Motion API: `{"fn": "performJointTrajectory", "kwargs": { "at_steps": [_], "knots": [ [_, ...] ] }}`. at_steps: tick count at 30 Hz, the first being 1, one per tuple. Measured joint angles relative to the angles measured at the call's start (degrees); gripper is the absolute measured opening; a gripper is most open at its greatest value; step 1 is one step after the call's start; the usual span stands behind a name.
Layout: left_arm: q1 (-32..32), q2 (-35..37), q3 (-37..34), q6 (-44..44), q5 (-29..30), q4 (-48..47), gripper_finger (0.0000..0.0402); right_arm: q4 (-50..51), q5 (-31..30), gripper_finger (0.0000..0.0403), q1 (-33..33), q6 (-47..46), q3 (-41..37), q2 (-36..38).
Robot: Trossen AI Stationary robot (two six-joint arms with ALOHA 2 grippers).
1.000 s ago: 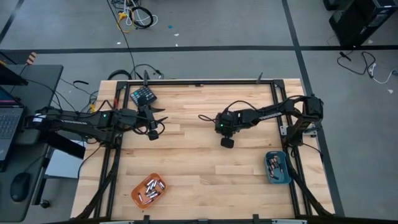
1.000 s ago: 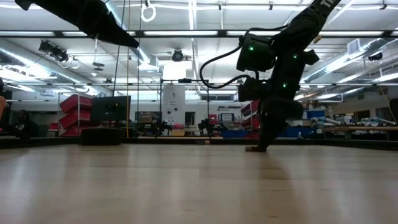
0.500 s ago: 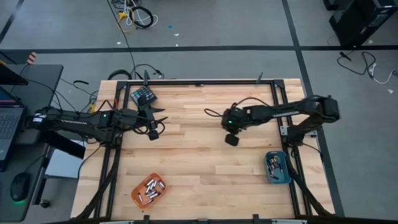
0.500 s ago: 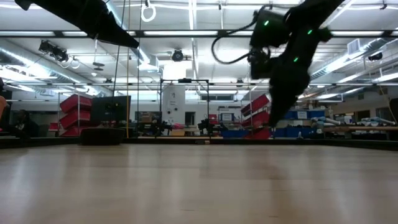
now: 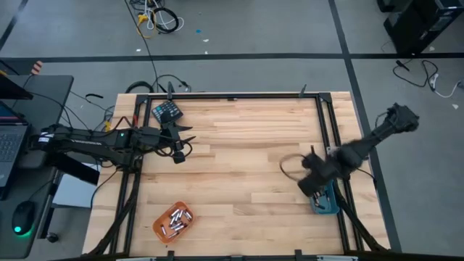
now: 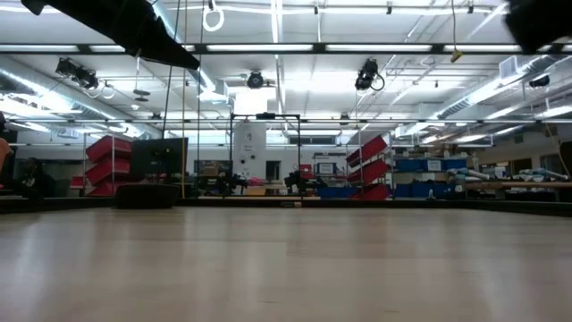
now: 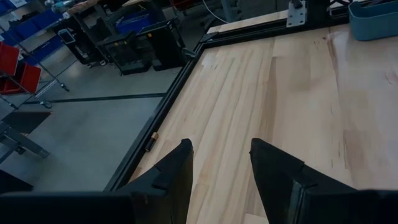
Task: Sort batteries
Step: Put the black battery into the blue bin
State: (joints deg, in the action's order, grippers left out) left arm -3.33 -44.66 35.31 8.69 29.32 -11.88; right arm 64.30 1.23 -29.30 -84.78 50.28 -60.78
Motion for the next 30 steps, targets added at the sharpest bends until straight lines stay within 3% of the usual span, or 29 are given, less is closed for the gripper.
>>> {"fn": "performJointTrajectory", "kwargs": {
  "at_steps": [4,8,16,21,26,30],
  "knots": [
    [0.00,0.00,0.00,0.00,0.00,0.00,0.0158,0.11,2.63,0.0002,-10.35,-15.93,0.00,-1.98],
    [0.00,0.00,0.00,0.01,0.00,0.02,0.0158,1.26,6.61,0.0005,-16.12,-27.90,0.00,-4.05],
    [0.00,0.00,0.00,0.02,0.00,0.15,0.0158,1.12,5.87,0.0100,-18.31,-33.10,0.02,-5.24],
    [0.00,0.02,0.00,-0.15,0.00,0.07,0.0158,1.97,-2.24,0.0112,-16.74,-32.05,0.07,-5.15],
    [0.00,0.00,0.00,0.42,0.00,0.49,0.0158,-5.75,-28.25,0.0094,-9.35,-16.98,0.09,-5.24],
    [0.00,0.01,0.00,2.47,-0.01,1.55,0.0158,-13.01,-31.61,0.0069,3.23,-0.32,0.09,-5.50]
  ]
}}
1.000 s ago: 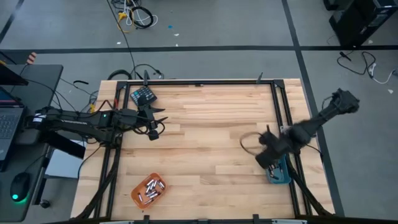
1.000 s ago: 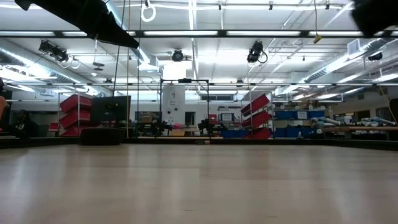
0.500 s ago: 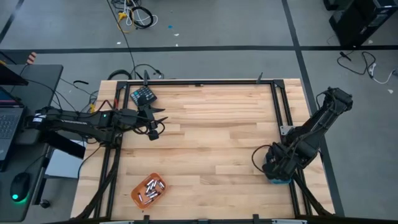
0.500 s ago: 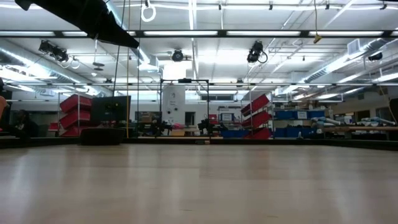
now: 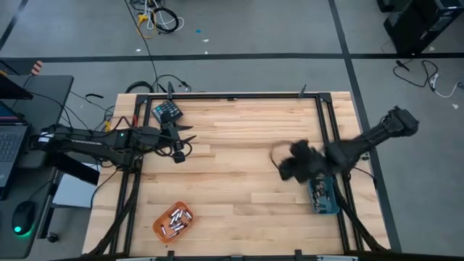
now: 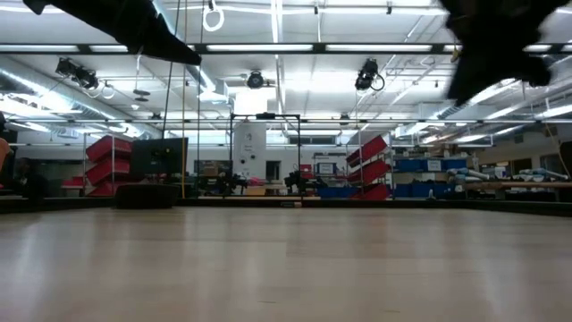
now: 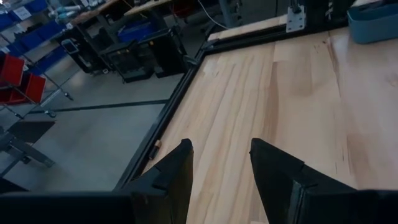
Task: Sort batteries
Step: Put the black battery into the blue bin
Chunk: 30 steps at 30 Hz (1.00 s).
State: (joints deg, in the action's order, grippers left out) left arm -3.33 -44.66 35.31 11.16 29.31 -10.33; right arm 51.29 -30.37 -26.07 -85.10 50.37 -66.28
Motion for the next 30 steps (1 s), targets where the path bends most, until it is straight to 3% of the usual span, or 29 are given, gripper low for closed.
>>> {"fn": "performJointTrajectory", "kwargs": {
  "at_steps": [6,10,12,20,30],
  "knots": [
    [-0.01,0.01,0.00,-0.01,-0.01,0.21,0.0158,-23.59,-0.82,0.0022,20.12,30.87,0.00,-2.00],
    [-0.02,0.01,0.00,-0.75,0.01,-0.18,0.0158,-45.26,6.34,0.0003,31.65,47.63,0.29,-6.19],
    [-0.02,0.01,0.00,-0.88,0.01,-0.33,0.0158,-49.50,10.75,0.0005,36.93,50.71,2.53,-9.72],
    [-0.02,0.04,0.00,0.48,4.43,1.77,0.0158,-36.94,19.78,0.0002,51.11,53.96,24.12,-31.40],
    [-0.02,0.04,0.00,0.47,6.24,1.73,0.0158,-36.58,26.14,0.0007,52.90,50.92,44.59,-50.79]
  ]
}}
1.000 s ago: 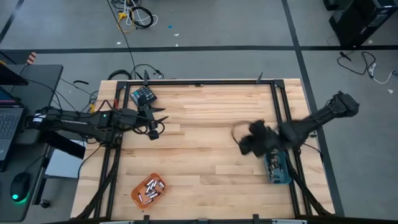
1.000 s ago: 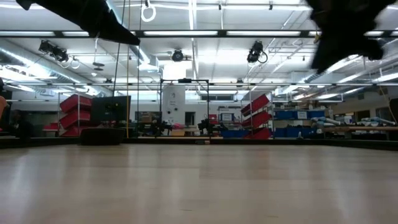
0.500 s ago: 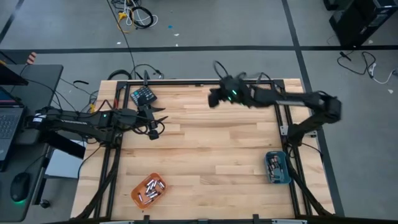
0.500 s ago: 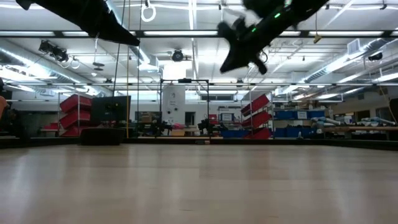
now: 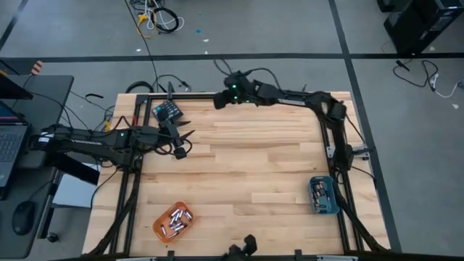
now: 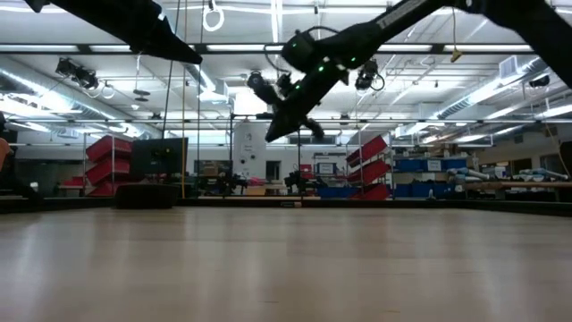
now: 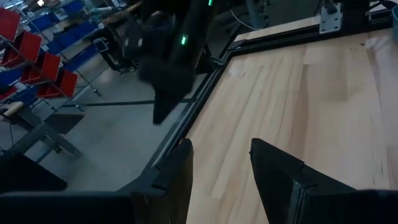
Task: Sort batteries
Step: Put the black battery into the blue bin
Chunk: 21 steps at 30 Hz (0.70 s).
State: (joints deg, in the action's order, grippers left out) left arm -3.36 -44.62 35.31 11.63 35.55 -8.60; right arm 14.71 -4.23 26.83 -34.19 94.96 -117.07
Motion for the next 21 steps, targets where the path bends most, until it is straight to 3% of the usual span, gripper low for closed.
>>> {"fn": "performJointTrajectory", "kwargs": {
  "at_steps": [4,10,15,21],
  "knots": [
    [0.00,0.00,0.00,0.00,0.00,-0.02,0.0158,2.31,-0.43,0.0005,0.78,-6.30,4.04,-6.50],
    [-0.04,0.02,0.00,-0.24,0.00,-0.35,0.0158,15.63,0.69,0.0002,5.68,-16.26,8.71,-12.21],
    [-0.04,0.01,0.02,-0.24,0.00,-0.33,0.0158,16.32,1.75,0.0006,7.78,-16.38,9.02,-12.38],
    [-0.04,0.00,0.02,-0.04,0.00,-0.29,0.0158,13.61,8.04,0.0005,10.60,-11.72,9.14,-13.79]
  ]
}}
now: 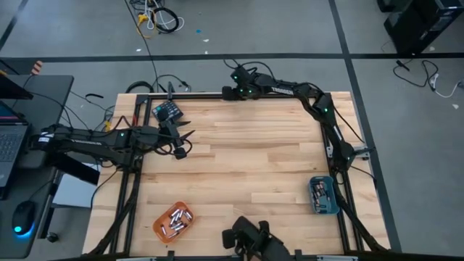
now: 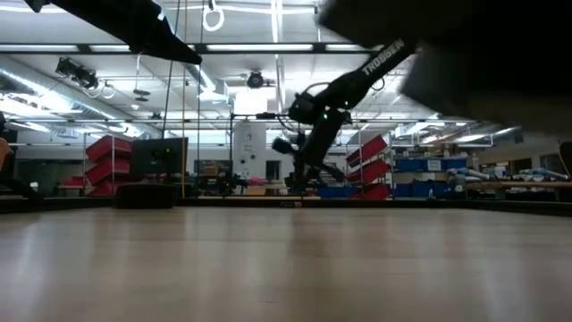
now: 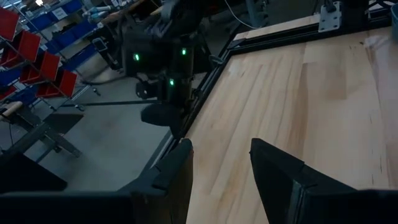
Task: Sort batteries
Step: Put the black battery into the blue bin
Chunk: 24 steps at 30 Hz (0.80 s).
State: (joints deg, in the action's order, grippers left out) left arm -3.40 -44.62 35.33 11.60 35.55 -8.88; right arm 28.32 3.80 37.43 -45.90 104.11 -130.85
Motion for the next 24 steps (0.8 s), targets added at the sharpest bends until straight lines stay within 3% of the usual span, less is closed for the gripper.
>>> {"fn": "performJointTrajectory", "kwargs": {
  "at_steps": [7,16,20,24],
  "knots": [
    [0.00,0.00,0.00,0.04,-0.02,0.04,0.0158,-0.22,6.14,0.0002,2.89,1.24,0.99,-4.58],
    [0.02,0.00,0.00,0.17,-0.17,0.04,0.0158,4.29,12.63,0.0002,2.08,8.73,4.77,-5.13],
    [0.02,0.00,0.00,0.15,-0.19,-0.70,0.0158,7.86,12.00,0.0001,1.14,10.71,9.27,-5.11],
    [0.02,0.00,0.00,0.15,-0.19,-1.11,0.0158,6.68,4.91,0.0004,0.50,11.24,12.68,-5.02]
  ]
}}
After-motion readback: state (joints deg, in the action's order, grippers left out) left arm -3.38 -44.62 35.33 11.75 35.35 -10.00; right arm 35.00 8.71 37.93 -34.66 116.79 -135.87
